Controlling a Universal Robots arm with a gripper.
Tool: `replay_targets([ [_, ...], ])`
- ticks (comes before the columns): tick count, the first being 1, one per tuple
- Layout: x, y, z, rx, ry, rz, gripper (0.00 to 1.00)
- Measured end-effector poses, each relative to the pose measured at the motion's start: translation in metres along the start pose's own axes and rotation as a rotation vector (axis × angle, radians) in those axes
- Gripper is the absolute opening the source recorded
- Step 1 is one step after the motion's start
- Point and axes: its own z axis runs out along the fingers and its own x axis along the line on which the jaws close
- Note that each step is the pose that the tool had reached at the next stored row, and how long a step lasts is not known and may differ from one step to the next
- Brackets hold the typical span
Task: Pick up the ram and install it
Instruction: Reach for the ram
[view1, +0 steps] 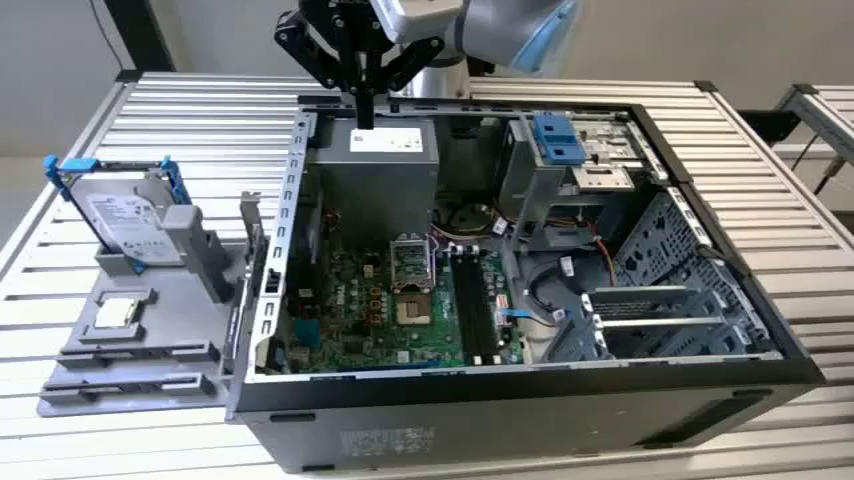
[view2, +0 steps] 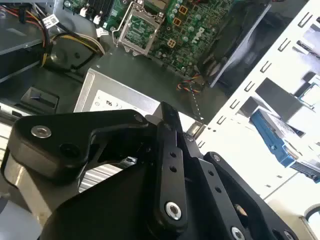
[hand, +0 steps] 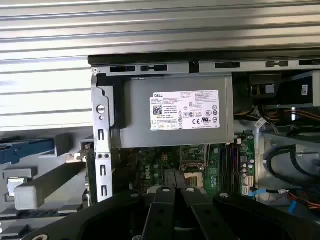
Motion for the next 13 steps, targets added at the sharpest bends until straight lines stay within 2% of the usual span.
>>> replay_targets([
  [9, 0.0002, 0.0000, -0.0001, 0.0002, 0.0000, 0.000, 0.00],
  [13, 0.0032, -0.0002, -0.0005, 0.0004, 0.0001, 0.000, 0.00],
])
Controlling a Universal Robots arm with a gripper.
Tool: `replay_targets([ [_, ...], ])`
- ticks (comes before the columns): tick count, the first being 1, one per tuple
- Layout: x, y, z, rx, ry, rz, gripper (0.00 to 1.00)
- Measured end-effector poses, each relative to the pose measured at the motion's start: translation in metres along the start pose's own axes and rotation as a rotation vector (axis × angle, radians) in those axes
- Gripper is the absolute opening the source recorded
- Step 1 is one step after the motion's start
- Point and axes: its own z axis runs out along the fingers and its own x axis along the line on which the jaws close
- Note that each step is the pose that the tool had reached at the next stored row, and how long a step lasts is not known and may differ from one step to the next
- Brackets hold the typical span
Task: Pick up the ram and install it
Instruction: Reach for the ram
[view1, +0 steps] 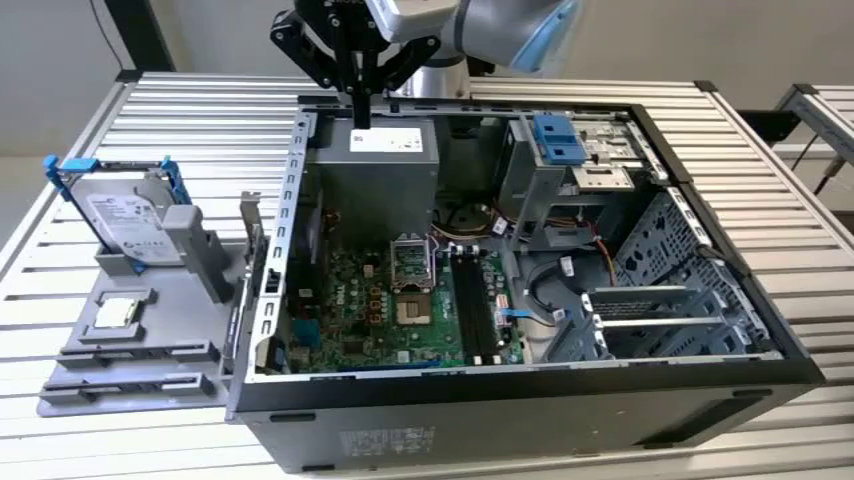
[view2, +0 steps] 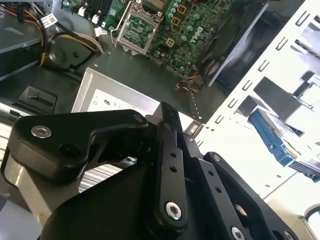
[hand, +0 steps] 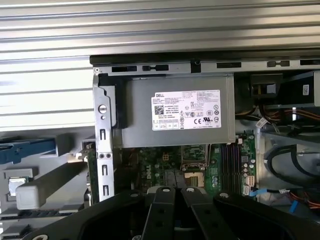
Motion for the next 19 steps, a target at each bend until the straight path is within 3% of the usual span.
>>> replay_targets([
  [10, 0.0128, -0.0009, -0.0006, -0.0002, -0.0001, 0.000, 0.00],
  [19, 0.0324, -0.0023, -0.0010, -0.0002, -0.0001, 0.000, 0.00],
])
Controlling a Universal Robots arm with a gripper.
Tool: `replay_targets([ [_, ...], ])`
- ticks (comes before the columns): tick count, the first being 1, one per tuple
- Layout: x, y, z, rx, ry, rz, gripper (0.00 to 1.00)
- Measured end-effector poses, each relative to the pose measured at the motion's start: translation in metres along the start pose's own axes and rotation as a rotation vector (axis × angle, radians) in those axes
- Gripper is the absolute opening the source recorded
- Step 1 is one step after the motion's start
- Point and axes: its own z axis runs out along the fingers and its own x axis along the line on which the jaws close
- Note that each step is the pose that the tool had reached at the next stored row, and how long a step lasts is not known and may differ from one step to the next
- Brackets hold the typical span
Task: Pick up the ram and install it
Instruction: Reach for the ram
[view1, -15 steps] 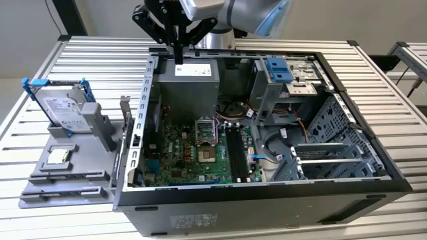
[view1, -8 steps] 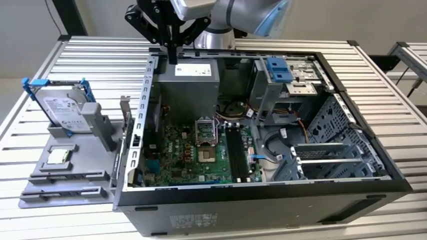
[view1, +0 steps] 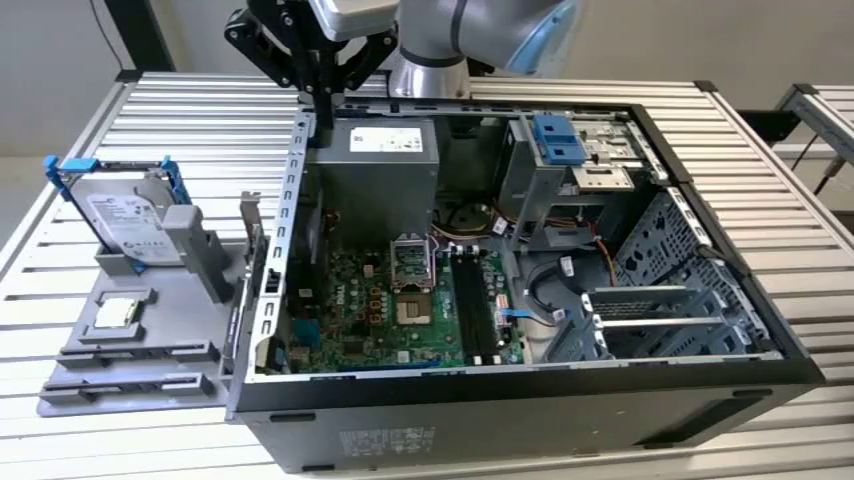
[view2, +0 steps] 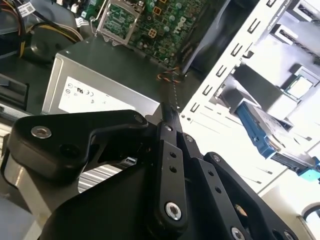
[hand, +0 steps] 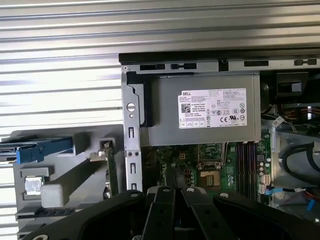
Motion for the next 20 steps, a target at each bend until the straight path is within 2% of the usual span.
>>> replay_targets([
  [20, 0.0384, -0.0027, -0.0009, 0.0000, 0.0000, 0.000, 0.00],
])
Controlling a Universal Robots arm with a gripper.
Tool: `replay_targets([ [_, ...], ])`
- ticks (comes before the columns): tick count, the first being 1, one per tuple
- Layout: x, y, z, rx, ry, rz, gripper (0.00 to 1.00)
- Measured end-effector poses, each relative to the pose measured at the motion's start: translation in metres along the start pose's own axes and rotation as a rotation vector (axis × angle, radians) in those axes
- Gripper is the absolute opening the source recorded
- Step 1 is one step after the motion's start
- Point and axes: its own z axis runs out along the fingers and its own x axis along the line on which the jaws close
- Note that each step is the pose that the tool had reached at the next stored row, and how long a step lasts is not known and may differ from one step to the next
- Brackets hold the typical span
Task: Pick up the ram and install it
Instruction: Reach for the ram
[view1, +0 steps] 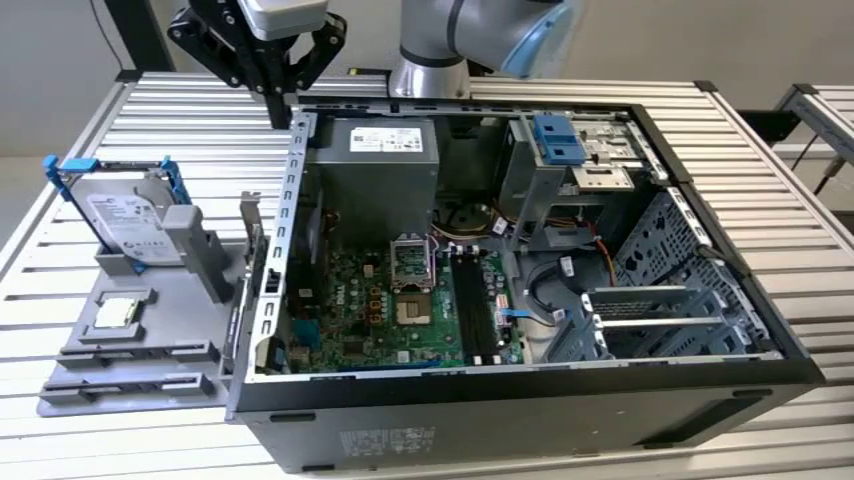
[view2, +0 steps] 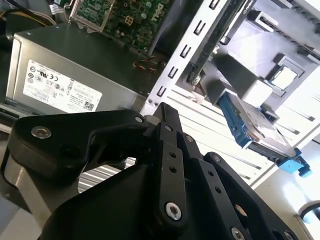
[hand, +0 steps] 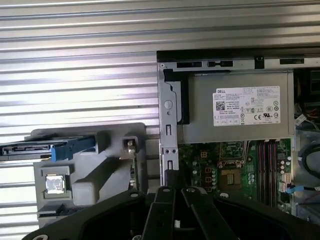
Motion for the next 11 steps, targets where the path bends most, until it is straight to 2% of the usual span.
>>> replay_targets([
  [11, 0.0152, -0.0011, -0.0003, 0.0000, 0.0001, 0.000, 0.00],
])
